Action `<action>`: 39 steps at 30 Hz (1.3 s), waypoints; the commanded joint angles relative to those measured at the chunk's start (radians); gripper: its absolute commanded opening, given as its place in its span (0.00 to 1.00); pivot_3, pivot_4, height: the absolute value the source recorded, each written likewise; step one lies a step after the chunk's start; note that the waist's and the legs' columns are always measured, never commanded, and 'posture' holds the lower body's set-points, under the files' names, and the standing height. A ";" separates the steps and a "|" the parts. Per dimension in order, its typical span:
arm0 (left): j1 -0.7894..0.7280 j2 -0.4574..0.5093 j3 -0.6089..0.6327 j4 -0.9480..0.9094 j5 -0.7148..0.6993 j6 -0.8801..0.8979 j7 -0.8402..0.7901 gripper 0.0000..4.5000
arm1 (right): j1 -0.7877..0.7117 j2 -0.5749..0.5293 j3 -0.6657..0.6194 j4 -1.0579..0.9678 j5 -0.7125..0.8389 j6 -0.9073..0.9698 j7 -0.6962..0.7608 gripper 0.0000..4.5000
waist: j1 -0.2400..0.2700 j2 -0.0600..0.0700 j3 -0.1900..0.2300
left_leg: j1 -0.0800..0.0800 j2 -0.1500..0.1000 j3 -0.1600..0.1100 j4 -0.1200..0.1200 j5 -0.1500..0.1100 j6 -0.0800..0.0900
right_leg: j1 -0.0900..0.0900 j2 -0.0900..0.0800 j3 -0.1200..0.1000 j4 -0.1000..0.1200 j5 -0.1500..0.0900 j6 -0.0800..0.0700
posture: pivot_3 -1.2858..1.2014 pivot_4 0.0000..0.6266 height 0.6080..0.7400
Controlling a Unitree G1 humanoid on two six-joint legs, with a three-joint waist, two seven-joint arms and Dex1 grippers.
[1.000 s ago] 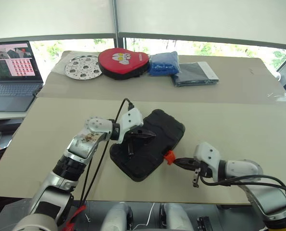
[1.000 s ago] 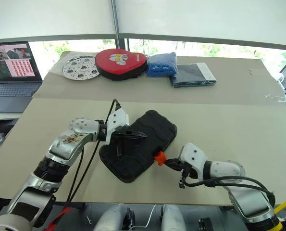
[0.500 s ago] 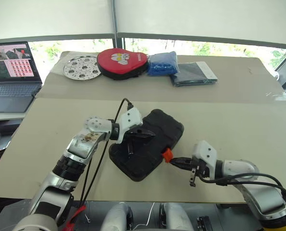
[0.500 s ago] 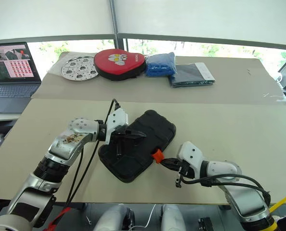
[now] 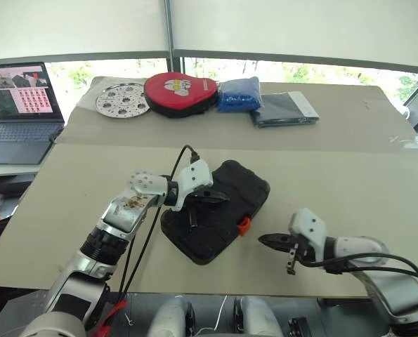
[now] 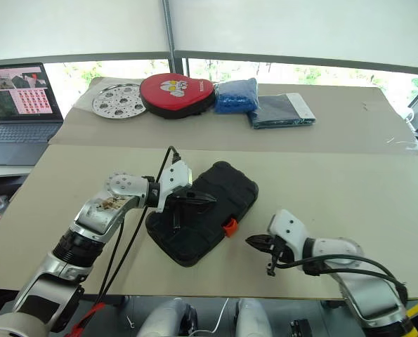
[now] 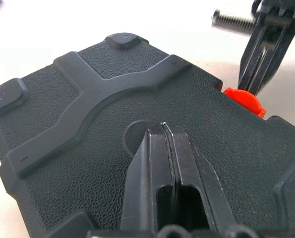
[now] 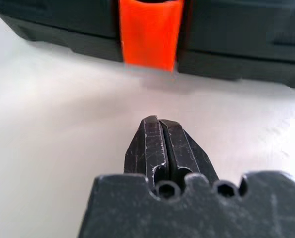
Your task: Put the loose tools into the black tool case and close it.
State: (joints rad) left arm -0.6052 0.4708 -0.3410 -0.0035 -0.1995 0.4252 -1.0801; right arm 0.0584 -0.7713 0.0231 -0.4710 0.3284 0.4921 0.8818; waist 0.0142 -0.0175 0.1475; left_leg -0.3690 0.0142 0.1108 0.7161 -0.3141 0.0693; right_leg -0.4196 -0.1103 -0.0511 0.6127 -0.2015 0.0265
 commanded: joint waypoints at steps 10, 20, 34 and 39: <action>0.017 -0.002 -0.094 0.063 0.054 0.100 -0.008 0.01 | -0.118 0.072 0.083 -0.029 0.015 0.043 -0.022 0.01 | 0.002 -0.002 -0.011 | 0.000 0.000 0.000 0.000 -0.001 0.002 | 0.000 0.000 0.000 0.000 0.000 0.000 | 0.52 0.24 1.00; 0.004 0.023 -0.132 0.061 0.065 0.188 -0.029 0.01 | -0.194 0.129 0.136 0.015 0.008 0.034 -0.034 0.01 | -0.012 -0.006 -0.014 | 0.002 0.002 0.000 -0.001 -0.002 0.003 | 0.000 0.002 0.001 0.001 0.000 -0.001 | 0.52 0.24 1.00; 0.029 0.034 -0.174 0.075 0.079 0.249 -0.046 0.01 | -0.253 0.220 0.182 0.073 -0.011 0.034 -0.042 0.01 | -0.029 -0.010 -0.018 | 0.011 0.004 -0.001 -0.003 -0.002 0.002 | 0.003 0.006 0.006 0.003 0.002 -0.007 | 0.52 0.24 1.00; 0.034 0.033 -0.175 0.075 0.076 0.255 -0.045 0.01 | -0.275 0.232 0.224 0.107 -0.049 0.055 -0.043 0.01 | -0.031 -0.011 -0.020 | 0.017 0.006 -0.002 -0.005 -0.002 0.002 | 0.006 0.012 0.011 0.002 -0.003 -0.008 | 0.52 0.24 1.00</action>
State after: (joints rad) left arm -0.6475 0.5001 -0.3804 -0.0010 -0.1791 0.6000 -1.1074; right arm -0.1750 -0.5726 0.2296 -0.3544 0.2833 0.5428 0.8677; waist -0.0172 -0.0286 0.1276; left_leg -0.3516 0.0218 0.1093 0.7111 -0.3156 0.0706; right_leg -0.4140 -0.0973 -0.0396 0.6151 -0.2038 0.0185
